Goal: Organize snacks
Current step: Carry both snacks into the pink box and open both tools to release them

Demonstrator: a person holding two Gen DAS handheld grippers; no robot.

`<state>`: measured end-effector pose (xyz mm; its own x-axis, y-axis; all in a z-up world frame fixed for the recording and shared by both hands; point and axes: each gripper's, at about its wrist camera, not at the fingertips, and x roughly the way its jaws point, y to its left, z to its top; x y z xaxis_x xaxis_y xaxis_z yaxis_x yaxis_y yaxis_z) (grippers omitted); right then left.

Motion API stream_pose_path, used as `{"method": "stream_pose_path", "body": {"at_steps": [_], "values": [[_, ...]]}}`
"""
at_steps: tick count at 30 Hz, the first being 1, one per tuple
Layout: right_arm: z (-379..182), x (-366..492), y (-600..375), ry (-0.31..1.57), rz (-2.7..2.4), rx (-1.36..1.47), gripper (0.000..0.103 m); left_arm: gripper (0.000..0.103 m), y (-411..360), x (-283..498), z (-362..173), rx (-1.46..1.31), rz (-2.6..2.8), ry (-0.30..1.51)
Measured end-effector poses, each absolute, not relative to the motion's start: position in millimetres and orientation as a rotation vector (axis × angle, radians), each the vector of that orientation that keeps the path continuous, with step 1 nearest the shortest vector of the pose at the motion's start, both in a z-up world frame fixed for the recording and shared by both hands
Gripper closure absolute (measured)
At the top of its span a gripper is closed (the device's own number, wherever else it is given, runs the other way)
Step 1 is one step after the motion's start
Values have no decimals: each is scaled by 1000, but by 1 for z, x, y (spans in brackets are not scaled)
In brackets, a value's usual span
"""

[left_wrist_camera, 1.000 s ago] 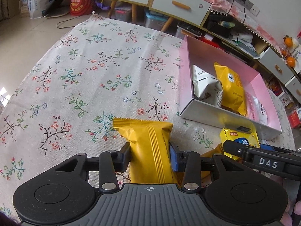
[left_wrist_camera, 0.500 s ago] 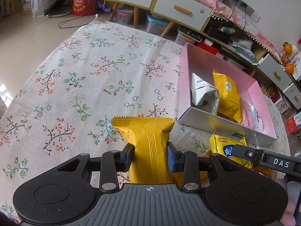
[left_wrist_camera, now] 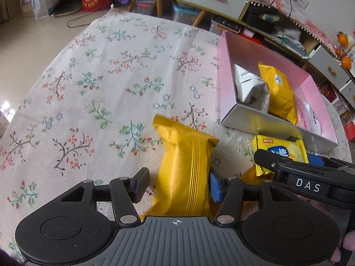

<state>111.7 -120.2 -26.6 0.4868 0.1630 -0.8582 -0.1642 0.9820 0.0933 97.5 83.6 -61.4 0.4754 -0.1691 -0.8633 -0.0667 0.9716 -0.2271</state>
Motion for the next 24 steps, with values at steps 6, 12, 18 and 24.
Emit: {"method": "stream_pose_path", "body": {"at_steps": [6,12,18,24], "values": [[-29,110,-115,1033,220,-12,43,60,83,94,-59,-267,-64,1082],[-27,110,-104,1065,246,-4,81,62,89,92,-55,-297,-79,1066],[-10,107,-122,1033,285,101,84,63,99,91,-48,-338,-85,1027],[11,99,-144,995,294,184,84,63,98,88,-37,-355,-103,970]]}}
